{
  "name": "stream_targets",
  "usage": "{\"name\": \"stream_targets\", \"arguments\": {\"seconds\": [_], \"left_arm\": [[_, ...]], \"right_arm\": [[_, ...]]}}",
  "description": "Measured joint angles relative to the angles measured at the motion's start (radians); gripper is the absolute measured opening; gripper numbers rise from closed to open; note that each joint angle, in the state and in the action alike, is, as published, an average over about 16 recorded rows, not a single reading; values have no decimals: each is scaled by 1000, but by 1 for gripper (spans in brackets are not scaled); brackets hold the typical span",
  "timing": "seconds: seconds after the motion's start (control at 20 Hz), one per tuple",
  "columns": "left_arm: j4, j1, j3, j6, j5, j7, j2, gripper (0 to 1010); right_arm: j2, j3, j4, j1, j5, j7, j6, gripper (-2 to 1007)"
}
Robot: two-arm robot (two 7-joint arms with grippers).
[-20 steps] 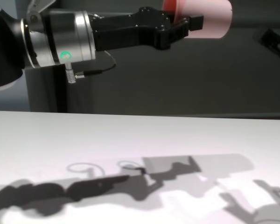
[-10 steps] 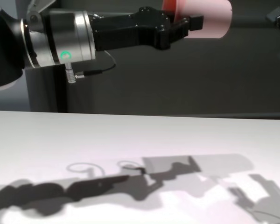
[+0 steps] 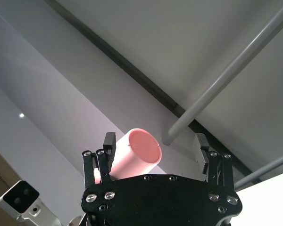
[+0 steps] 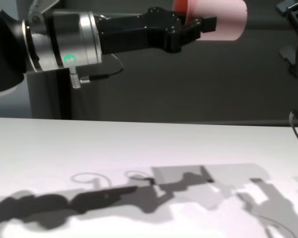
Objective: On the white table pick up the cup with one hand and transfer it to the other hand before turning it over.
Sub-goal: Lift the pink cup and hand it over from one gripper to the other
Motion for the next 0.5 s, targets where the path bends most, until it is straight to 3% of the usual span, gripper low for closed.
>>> {"name": "stream_targets", "arguments": {"seconds": [0.5], "left_arm": [[0,0,0,0,0,0,0,47]], "right_arm": [[-23,-19,110,81,76,78,-20,1002]]}}
